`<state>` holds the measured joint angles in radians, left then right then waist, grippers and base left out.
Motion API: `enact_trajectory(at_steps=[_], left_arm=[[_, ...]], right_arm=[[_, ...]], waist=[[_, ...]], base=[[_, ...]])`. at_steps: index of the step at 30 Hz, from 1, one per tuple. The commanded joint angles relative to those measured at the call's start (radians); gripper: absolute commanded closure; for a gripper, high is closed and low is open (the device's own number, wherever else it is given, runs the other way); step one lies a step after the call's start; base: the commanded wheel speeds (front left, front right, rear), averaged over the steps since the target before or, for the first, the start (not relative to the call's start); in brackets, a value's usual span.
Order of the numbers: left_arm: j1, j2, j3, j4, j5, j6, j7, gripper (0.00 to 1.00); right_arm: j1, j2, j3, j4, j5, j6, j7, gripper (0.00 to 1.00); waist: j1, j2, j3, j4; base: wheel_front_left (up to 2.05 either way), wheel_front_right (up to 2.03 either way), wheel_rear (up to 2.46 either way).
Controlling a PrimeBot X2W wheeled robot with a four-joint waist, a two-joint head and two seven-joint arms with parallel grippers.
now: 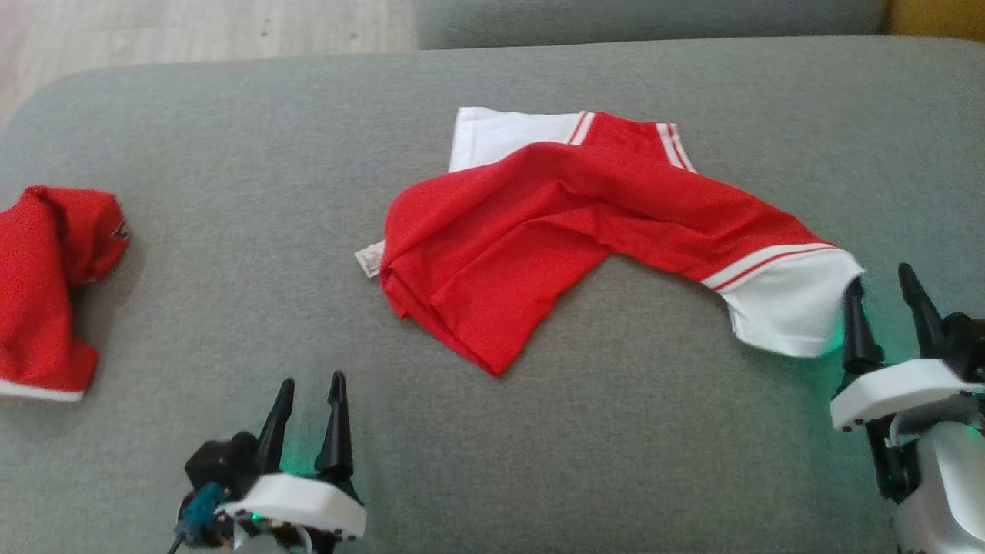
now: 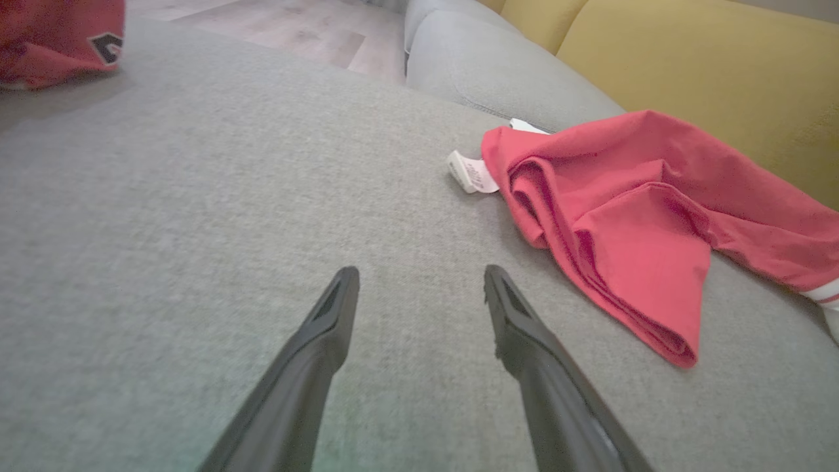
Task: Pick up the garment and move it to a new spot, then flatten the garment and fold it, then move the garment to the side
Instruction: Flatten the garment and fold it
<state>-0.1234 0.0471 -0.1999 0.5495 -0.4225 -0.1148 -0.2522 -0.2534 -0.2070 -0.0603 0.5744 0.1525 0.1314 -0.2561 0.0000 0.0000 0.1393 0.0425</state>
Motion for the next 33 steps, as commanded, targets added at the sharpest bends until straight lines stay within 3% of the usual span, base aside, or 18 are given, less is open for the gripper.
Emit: enact_trajectory(at_steps=[1, 14, 26, 33], left_arm=[[-0.046, 0.003, 0.014, -0.028, -0.001, -0.005, -0.010, 0.00], [-0.249, 0.003, -0.097, 0.023, 0.002, -0.015, -0.010, 0.00], [-0.300, 0.007, -0.183, 0.041, 0.006, -0.016, -0.010, 0.00], [-0.276, 0.007, -0.079, 0.024, 0.082, -0.016, -0.010, 0.00]], right_arm=[[-0.016, -0.002, 0.013, -0.038, -0.019, -0.001, -0.006, 0.00], [-0.036, 0.111, 0.058, -0.177, -0.038, -0.001, -0.006, 0.00], [-0.055, 0.140, 0.079, -0.172, -0.028, -0.001, -0.006, 0.00], [-0.050, 0.146, 0.074, -0.163, -0.026, -0.001, -0.006, 0.00]], waist=[[0.0000, 0.0000, 0.006, -0.026], [0.0000, 0.0000, 0.101, -0.091], [0.0000, 0.0000, 0.139, -0.134], [0.0000, 0.0000, 0.138, -0.142]], base=[[0.00, 0.00, 0.00], [0.00, 0.00, 0.00], [0.00, 0.00, 0.00], [0.00, 0.00, 0.00]])
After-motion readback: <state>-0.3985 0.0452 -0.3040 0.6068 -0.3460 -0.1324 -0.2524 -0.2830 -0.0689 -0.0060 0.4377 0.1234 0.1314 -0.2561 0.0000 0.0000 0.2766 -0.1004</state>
